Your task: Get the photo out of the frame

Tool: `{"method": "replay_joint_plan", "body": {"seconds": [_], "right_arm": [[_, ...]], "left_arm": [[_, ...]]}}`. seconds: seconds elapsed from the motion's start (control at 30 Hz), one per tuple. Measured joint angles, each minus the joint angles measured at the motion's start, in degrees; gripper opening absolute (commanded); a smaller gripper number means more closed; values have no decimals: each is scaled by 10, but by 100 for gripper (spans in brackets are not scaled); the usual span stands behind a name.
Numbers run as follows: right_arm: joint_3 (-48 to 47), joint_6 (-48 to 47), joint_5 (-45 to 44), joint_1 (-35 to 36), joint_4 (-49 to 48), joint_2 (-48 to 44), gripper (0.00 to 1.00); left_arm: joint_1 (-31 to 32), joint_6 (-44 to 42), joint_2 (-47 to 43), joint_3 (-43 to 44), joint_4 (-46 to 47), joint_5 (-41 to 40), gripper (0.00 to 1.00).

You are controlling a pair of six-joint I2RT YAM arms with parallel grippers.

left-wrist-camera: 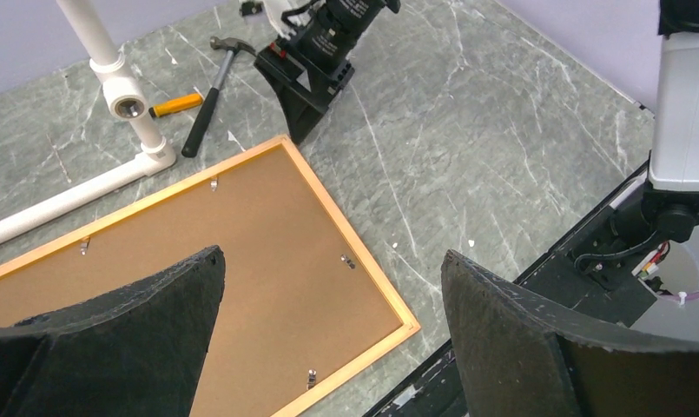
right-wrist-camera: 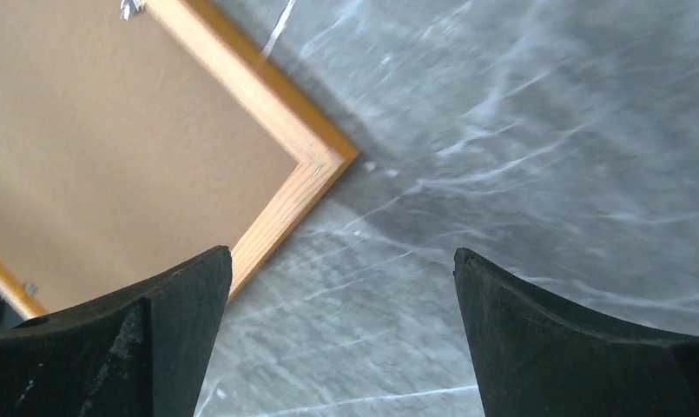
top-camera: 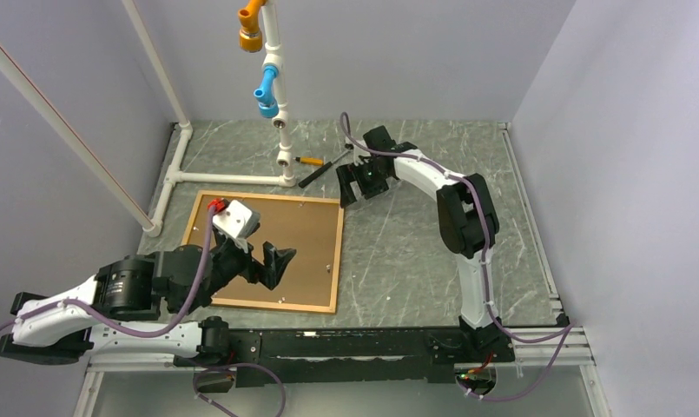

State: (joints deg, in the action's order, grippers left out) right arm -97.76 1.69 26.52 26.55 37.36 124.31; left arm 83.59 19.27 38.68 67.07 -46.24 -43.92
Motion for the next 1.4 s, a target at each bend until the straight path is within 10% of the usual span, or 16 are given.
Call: {"method": "replay_joint_plan", "body": {"seconds": [0.37, 0.57, 1.07, 1.4], "right_arm": [[10, 50, -82, 1, -239, -17, 89], [-139, 53, -69, 6, -310, 76, 79], [-347, -57, -71, 59, -247, 263, 68], [-429, -122, -118, 82, -186, 317, 39]], "left_arm": [[-14, 21, -2, -26, 8, 22, 96], [-46, 79, 1, -63, -7, 54, 96], [-196, 173, 28, -122, -70, 157, 99], [-224, 209, 19, -162, -84, 214, 99]]}}
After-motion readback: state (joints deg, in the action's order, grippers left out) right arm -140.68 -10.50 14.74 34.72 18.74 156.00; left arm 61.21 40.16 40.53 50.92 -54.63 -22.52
